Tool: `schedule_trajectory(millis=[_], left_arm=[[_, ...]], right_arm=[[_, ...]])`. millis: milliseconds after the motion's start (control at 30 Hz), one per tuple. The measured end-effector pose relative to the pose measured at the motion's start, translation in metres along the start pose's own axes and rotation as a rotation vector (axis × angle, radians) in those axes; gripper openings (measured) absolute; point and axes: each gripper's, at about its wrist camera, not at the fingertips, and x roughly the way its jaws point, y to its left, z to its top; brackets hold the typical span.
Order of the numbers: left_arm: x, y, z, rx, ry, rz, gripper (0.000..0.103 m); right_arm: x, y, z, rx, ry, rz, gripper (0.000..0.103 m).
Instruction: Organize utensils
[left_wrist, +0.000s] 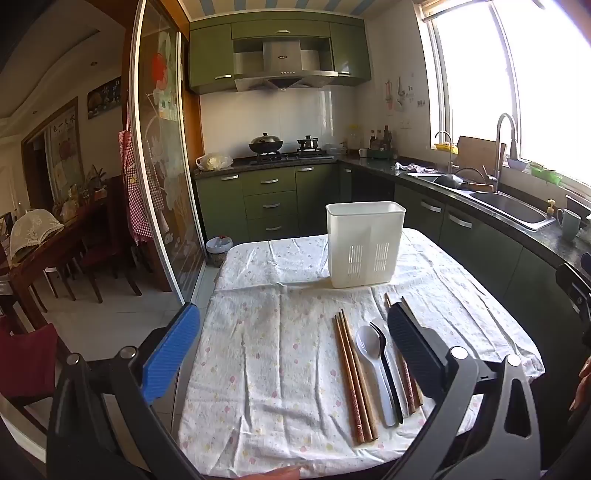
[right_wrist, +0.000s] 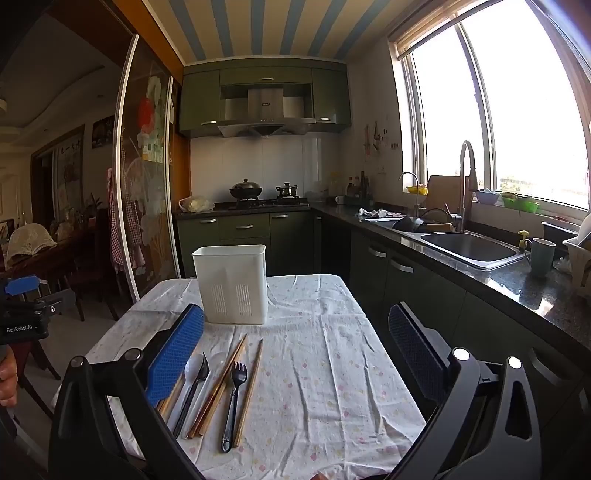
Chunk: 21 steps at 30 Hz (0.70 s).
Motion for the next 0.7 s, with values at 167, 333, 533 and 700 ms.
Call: schedule_trajectory(millis=[167, 333, 533, 700], left_arm=[[-0.001, 0.0, 0.0, 0.001, 0.001, -0.001, 0.097], [0.002, 0.001, 0.0, -0.006, 0.008, -0.001, 0.097], [0.004, -0.001, -0.001, -0.005, 0.015, 0.001, 0.097], [0.005, -0.002, -0.003, -0.002, 0.016, -0.002, 0.097]], right_arm=[[0.003, 0.0, 0.0, 0.002, 0.012, -0.002, 0.099], [0.006, 0.003, -0.002, -0.006, 0.019, -0.004, 0.099], [0.007, 0.003, -0.005, -0.007, 0.024, -0.005, 0.099], [0.017, 0.002, -0.008, -0.001, 0.03, -0.004, 0.099]])
